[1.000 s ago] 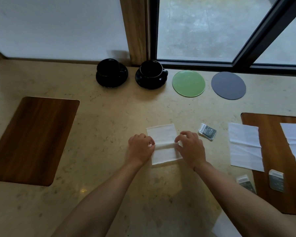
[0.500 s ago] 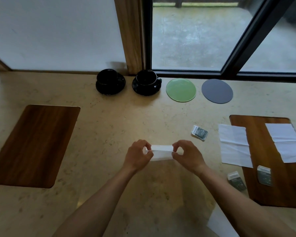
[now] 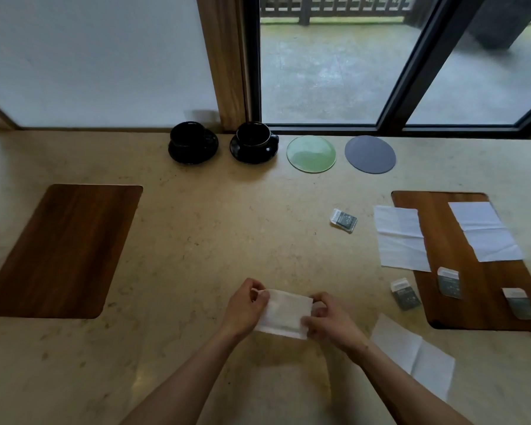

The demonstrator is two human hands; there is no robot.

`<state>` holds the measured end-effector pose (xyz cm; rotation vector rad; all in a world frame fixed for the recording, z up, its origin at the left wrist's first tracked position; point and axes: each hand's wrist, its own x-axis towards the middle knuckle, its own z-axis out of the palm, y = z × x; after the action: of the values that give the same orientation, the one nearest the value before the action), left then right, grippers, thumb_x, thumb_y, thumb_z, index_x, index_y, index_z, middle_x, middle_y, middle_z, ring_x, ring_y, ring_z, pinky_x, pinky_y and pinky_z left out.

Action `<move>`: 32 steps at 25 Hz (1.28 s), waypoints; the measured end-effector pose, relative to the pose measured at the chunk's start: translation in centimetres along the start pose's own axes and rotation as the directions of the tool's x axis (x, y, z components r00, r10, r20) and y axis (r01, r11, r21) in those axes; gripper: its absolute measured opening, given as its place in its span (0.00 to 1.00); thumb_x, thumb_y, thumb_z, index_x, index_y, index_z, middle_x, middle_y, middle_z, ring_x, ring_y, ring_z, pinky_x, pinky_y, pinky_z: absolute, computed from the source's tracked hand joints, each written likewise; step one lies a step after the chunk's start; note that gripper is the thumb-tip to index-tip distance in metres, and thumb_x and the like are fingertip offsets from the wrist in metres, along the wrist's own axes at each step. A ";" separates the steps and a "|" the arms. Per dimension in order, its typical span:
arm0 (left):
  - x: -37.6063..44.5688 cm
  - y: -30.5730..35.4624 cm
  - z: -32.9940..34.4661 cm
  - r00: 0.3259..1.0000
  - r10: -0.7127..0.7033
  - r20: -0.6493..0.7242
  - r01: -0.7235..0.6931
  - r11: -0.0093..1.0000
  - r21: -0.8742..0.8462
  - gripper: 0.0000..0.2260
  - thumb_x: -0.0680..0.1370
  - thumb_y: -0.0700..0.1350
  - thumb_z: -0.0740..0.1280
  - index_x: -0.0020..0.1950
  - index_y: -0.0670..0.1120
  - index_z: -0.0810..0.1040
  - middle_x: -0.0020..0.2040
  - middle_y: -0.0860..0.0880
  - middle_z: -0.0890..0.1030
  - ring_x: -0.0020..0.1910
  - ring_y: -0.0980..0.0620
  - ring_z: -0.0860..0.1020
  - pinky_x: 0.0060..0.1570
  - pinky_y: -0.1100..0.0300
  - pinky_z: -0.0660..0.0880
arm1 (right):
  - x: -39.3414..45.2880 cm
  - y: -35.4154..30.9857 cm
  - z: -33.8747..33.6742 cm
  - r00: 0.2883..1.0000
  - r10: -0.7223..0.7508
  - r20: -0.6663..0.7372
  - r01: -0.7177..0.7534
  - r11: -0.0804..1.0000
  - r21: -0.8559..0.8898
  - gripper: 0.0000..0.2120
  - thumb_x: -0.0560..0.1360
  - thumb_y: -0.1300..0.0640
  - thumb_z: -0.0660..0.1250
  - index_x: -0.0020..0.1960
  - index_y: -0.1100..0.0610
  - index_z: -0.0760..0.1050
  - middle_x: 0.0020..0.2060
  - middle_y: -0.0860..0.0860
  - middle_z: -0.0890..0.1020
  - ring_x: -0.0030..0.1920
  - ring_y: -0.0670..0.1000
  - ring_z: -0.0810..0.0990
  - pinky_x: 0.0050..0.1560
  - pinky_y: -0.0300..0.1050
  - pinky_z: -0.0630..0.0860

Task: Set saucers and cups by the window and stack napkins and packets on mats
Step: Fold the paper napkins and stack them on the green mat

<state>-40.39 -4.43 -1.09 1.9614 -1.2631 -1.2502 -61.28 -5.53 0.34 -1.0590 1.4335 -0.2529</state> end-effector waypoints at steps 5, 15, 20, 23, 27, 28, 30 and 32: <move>-1.2 -2.4 0.5 0.998 -0.064 -0.011 0.065 0.991 0.115 0.07 0.80 0.51 0.61 0.57 0.50 0.71 0.52 0.51 0.79 0.47 0.53 0.77 0.44 0.60 0.71 | -0.1 2.0 1.7 1.000 0.019 -0.015 -0.020 0.998 -0.059 0.29 0.71 0.61 0.70 0.66 0.43 0.64 0.49 0.56 0.80 0.42 0.58 0.83 0.36 0.53 0.82; -0.9 -4.4 -0.8 0.978 0.154 0.139 -0.191 0.931 0.312 0.33 0.69 0.48 0.68 0.73 0.58 0.61 0.65 0.53 0.66 0.52 0.55 0.73 0.47 0.59 0.76 | 1.7 1.6 3.6 0.966 -0.231 -0.115 0.143 0.851 -0.506 0.29 0.71 0.54 0.67 0.69 0.43 0.63 0.59 0.47 0.76 0.53 0.47 0.76 0.51 0.47 0.80; -0.9 -5.5 -1.2 0.958 0.225 0.176 -0.284 0.825 0.488 0.25 0.72 0.52 0.67 0.69 0.57 0.67 0.69 0.52 0.60 0.60 0.53 0.73 0.49 0.58 0.77 | 1.5 2.2 4.3 0.953 -0.265 -0.149 0.088 0.709 -0.700 0.28 0.73 0.47 0.65 0.71 0.43 0.61 0.65 0.48 0.69 0.57 0.49 0.75 0.49 0.45 0.79; -0.8 -5.7 -1.4 0.955 0.236 0.178 -0.295 0.778 0.555 0.25 0.73 0.55 0.66 0.70 0.55 0.68 0.70 0.52 0.59 0.66 0.53 0.67 0.54 0.57 0.76 | 1.4 2.4 4.3 0.946 -0.280 -0.166 0.053 0.638 -0.768 0.29 0.72 0.44 0.67 0.71 0.45 0.63 0.66 0.49 0.68 0.57 0.49 0.74 0.49 0.43 0.79; -0.9 -5.9 -1.6 0.945 0.264 0.192 -0.326 0.729 0.602 0.27 0.73 0.58 0.65 0.71 0.54 0.67 0.71 0.51 0.59 0.66 0.52 0.66 0.57 0.57 0.74 | 1.2 2.6 4.6 0.939 -0.297 -0.175 0.040 0.597 -0.801 0.29 0.72 0.42 0.67 0.70 0.44 0.64 0.66 0.49 0.68 0.57 0.49 0.73 0.50 0.43 0.78; -0.9 -5.9 -1.7 0.944 0.264 0.197 -0.329 0.727 0.602 0.27 0.73 0.58 0.65 0.71 0.54 0.66 0.71 0.51 0.59 0.66 0.51 0.66 0.58 0.57 0.74 | 1.1 2.6 4.6 0.938 -0.298 -0.179 0.038 0.600 -0.799 0.28 0.72 0.42 0.67 0.70 0.44 0.64 0.66 0.49 0.68 0.57 0.49 0.73 0.50 0.43 0.78; -1.0 -5.9 -1.7 0.944 0.267 0.196 -0.331 0.736 0.591 0.27 0.73 0.58 0.66 0.71 0.54 0.67 0.71 0.51 0.59 0.66 0.50 0.66 0.59 0.56 0.74 | 1.1 2.6 4.6 0.938 -0.299 -0.177 0.042 0.604 -0.796 0.28 0.72 0.43 0.66 0.70 0.44 0.64 0.66 0.49 0.67 0.57 0.49 0.73 0.50 0.44 0.79; -1.1 -5.8 -1.8 0.945 0.269 0.189 -0.328 0.741 0.586 0.27 0.73 0.58 0.66 0.71 0.55 0.66 0.71 0.52 0.59 0.67 0.51 0.66 0.58 0.56 0.74 | 1.1 2.6 4.5 0.940 -0.300 -0.165 0.054 0.605 -0.794 0.29 0.72 0.43 0.66 0.71 0.44 0.63 0.67 0.49 0.67 0.58 0.50 0.73 0.51 0.46 0.79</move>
<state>-36.42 -1.00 -4.26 1.9914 -2.1496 -0.8272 -58.21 -2.91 -3.12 -1.9686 1.7466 0.1228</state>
